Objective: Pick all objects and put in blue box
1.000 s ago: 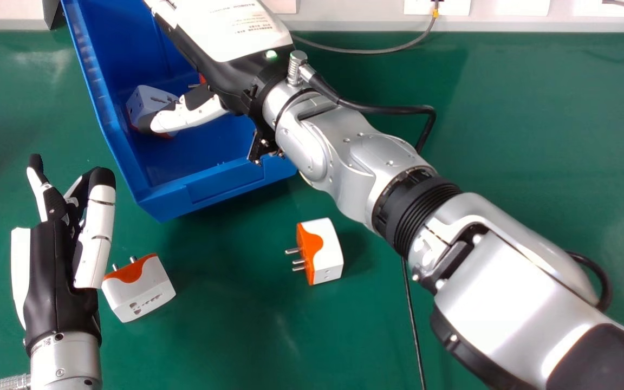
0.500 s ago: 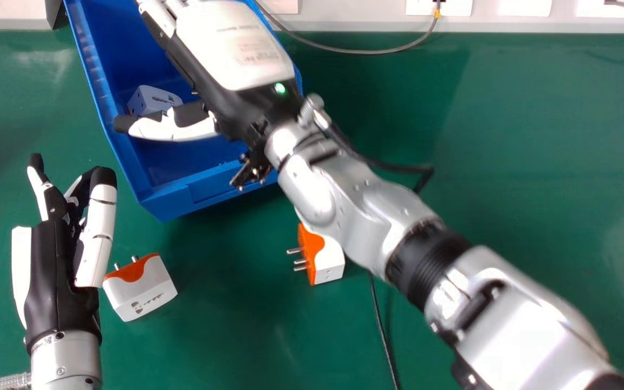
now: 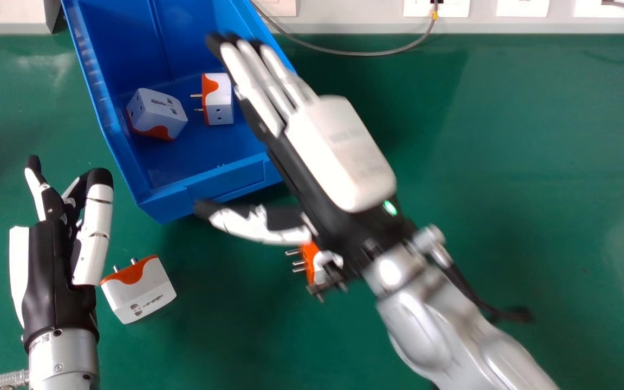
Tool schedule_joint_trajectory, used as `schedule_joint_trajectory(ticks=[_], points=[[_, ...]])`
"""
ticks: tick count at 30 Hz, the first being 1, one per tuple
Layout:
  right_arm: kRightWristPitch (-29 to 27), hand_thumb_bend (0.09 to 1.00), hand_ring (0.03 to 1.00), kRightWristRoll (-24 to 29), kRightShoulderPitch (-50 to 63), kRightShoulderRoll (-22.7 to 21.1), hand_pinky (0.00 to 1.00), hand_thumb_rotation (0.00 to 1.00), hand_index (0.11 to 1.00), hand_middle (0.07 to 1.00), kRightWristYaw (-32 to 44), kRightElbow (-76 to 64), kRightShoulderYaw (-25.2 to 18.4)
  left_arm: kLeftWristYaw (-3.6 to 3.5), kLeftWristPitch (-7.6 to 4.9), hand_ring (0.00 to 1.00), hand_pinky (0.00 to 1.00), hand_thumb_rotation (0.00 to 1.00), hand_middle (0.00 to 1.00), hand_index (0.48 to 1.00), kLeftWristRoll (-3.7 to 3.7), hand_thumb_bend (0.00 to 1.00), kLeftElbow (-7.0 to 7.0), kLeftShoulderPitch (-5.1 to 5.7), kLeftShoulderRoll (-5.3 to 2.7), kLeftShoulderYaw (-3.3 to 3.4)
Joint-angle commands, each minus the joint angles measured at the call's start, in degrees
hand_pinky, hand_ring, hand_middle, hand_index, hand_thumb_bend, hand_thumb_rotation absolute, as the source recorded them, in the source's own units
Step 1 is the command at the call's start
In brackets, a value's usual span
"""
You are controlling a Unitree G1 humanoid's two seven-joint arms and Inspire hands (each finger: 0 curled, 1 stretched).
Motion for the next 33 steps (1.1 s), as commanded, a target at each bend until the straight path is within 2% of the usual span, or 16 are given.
schedule_joint_trajectory(ticks=[1, 6, 11, 14, 16, 18, 22, 28, 33], points=[[-1.4, 0.349, 1.0, 2.4, 3.4, -2.2, 0.91, 0.47, 0.996, 1.0, 2.1, -6.5, -3.1, 0.08, -0.65, 0.91, 0.85, 0.83, 0.87, 0.898, -0.11, 0.48, -1.05, -0.53, 0.56, 0.33], [-2.7, 0.347, 1.0, 3.5, 9.4, -5.1, 0.92, 0.49, 0.994, 1.0, 4.0, -10.4, -7.5, 0.06, -1.04, 0.91, 0.85, 0.83, 0.87, 0.898, -0.26, 0.48, -0.47, -0.92, 0.62, 0.56], [-4.1, 0.35, 1.0, 2.4, 11.6, -6.6, 0.92, 0.5, 0.989, 1.0, 3.4, -6.9, -9.4, 0.04, -1.03, 0.91, 0.85, 0.83, 0.87, 0.897, -0.08, 0.48, -0.05, -1.37, 0.89, 0.69], [-4.6, 0.355, 0.995, 1.6, 11.7, -7.0, 0.91, 0.5, 0.983, 1.0, 3.5, -3.9, -9.7, 0.09, -1.56, 0.91, 0.85, 0.83, 0.87, 0.896, -0.05, 0.48, 1.11, -1.95, 1.17, 0.92], [-4.2, 0.359, 0.99, 0.8, 10.9, -7.0, 0.91, 0.5, 0.978, 1.0, 4.1, -1.4, -9.6, 0.05, -2.13, 0.9, 0.85, 0.83, 0.87, 0.896, -0.2, 0.49, 2.16, -2.45, 1.41, 1.17], [-3.5, 0.366, 0.985, 0.3, 9.7, -6.8, 0.9, 0.5, 0.972, 1.0, 4.8, 1.0, -9.4, -0.06, -2.47, 0.91, 0.85, 0.83, 0.87, 0.895, -0.35, 0.49, 2.58, -2.67, 1.53, 1.33], [-1.9, 0.371, 0.981, -1.2, 7.2, -5.7, 0.9, 0.51, 0.968, 1.0, 5.7, 5.8, -8.7, -0.02, -2.56, 0.91, 0.85, 0.83, 0.87, 0.894, -0.28, 0.49, 2.41, -2.72, 1.51, 1.3], [1.5, 0.378, 0.977, -4.0, 4.6, -3.8, 0.89, 0.52, 0.967, 1.0, 6.5, 11.5, -6.5, -0.12, -2.39, 0.91, 0.85, 0.83, 0.87, 0.893, -0.56, 0.48, 2.16, -2.81, 1.53, 1.24], [5.2, 0.383, 0.961, -5.4, 1.8, -0.6, 0.88, 0.53, 0.961, 0.991, 7.3, 16.5, -4.1, -0.21, -3.01, 0.91, 0.85, 0.83, 0.87, 0.894, -0.9, 0.48, 3.34, -3.22, 1.83, 1.31]])
